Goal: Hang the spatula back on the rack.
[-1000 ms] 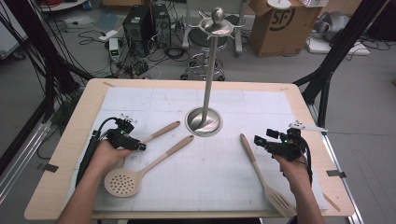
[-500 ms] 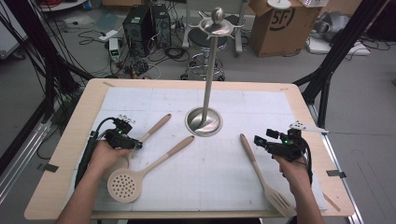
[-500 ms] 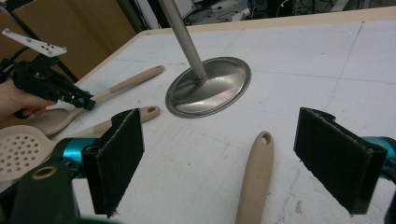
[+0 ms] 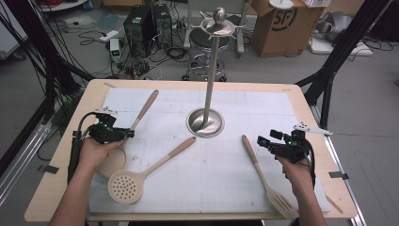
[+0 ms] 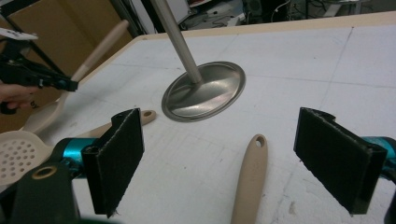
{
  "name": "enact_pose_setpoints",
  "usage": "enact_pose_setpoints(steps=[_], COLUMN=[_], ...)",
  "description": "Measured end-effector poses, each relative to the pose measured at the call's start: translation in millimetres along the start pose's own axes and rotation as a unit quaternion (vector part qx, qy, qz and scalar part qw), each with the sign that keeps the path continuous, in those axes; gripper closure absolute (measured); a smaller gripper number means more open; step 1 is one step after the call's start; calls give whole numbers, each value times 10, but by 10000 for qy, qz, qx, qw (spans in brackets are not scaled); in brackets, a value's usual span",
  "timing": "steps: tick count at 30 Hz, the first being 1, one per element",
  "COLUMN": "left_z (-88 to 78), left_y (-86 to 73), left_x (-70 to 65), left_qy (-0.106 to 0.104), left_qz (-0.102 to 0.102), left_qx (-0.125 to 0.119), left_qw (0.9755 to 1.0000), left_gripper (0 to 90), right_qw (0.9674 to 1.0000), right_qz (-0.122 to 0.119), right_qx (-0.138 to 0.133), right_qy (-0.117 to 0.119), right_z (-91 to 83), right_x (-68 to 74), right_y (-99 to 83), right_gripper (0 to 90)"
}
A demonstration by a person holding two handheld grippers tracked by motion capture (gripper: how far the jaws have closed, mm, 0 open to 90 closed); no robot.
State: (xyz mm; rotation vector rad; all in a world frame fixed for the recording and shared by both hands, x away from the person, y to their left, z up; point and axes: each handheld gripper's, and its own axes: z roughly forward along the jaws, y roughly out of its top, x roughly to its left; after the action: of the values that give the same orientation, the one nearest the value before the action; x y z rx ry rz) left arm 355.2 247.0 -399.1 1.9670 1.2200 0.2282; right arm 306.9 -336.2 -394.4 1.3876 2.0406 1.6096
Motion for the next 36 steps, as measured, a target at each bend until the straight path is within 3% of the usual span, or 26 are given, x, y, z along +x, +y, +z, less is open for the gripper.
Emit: enact_pose_setpoints(steps=[5,8,13,23,28,31,36], left_z=[-208,-323,-452,-429,-409,-419,-453], left_y=[110,175,259,317,377,424,497], left_x=[-17,-38,-148,-511,-651,-751,-912], left_qy=[138,79,-348,-745,-1067,-1167,-1468], left_qz=[-4,-30,-117,168,195,313,434], left_qx=[-483,-718,-1141,-1444,-1640,-1812,-2067], left_qw=[9987,9974,9928,9866,9805,9760,9664], left_gripper=[785,785,785,784,784,785,785], right_qw=[10000,9999,9999,9999,9999,9999,9999], right_qz=[-47,-78,-95,-63,-60,-79,-70], right_qx=[-30,-35,-24,-43,-44,-36,-39], right_qy=[42,74,94,107,99,98,104], right_z=[-4,7,19,3,4,10,3], right_x=[29,44,59,63,57,61,59], right_y=[3,10,11,12,13,12,14], right_gripper=[151,151,151,151,151,151,151])
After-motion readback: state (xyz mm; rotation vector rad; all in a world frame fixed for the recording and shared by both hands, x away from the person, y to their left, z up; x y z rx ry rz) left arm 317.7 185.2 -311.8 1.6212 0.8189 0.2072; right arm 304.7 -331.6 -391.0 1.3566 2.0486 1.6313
